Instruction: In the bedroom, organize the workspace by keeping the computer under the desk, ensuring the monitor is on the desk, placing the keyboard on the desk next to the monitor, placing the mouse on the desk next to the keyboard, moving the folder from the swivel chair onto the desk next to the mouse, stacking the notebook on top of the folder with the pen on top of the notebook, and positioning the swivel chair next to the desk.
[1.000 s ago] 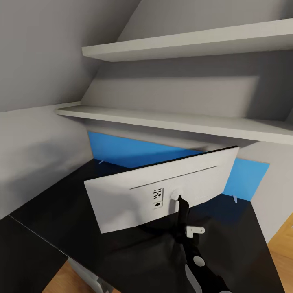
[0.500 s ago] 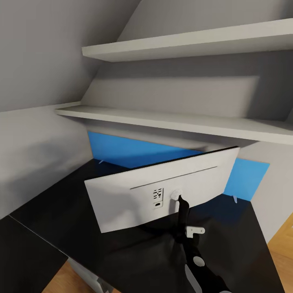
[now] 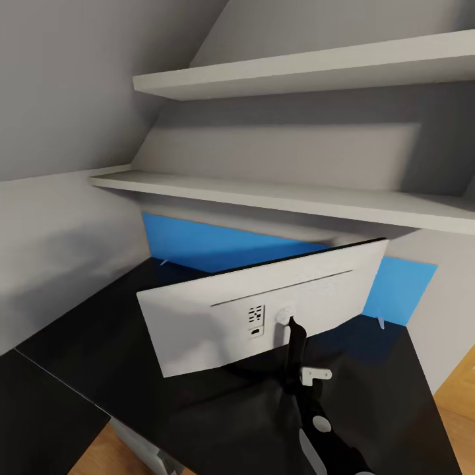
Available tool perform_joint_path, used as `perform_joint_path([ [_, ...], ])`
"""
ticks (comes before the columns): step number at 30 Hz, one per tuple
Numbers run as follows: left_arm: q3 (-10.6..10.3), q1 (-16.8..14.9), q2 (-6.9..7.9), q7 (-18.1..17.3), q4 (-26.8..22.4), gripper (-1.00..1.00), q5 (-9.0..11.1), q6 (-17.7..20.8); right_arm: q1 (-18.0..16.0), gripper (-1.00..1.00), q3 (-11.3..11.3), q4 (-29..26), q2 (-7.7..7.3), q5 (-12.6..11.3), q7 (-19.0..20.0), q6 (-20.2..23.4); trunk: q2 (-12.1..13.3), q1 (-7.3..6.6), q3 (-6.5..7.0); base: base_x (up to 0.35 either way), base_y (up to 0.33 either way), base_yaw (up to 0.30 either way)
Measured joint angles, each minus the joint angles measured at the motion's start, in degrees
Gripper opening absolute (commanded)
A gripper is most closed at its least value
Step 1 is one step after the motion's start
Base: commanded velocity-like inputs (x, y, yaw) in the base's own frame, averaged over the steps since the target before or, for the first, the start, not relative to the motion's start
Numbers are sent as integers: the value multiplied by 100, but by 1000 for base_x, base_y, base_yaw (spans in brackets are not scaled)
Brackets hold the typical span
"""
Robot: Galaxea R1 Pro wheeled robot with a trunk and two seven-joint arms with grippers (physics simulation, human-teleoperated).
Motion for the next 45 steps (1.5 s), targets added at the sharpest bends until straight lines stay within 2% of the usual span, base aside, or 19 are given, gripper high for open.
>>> perform_joint_path([
  [27, 2, 1, 4, 0, 0, 100, 0, 0, 0, -100, -14, 5, 10, -29, -11, -1, 0, 0, 0, 0, 0, 0],
  [39, 7, 1, 4, 0, 1, 100, 4, 1, -3, -100, -15, -5, -12, 75, 27, 1, -1, 0, 1, 0, 0, 0],
  [42, 8, -1, 4, 0, 0, 100, 5, 0, 1, -100, -24, 14, -21, 13, 137, -1, 0, 0, 0, 0, 0, 0],
  [45, 8, 1, 4, 0, 0, 100, 7, 0, 0, -100, 8, 6, -33, 57, 381, 6, 0, 0, 0, 0, 0, 0],
])
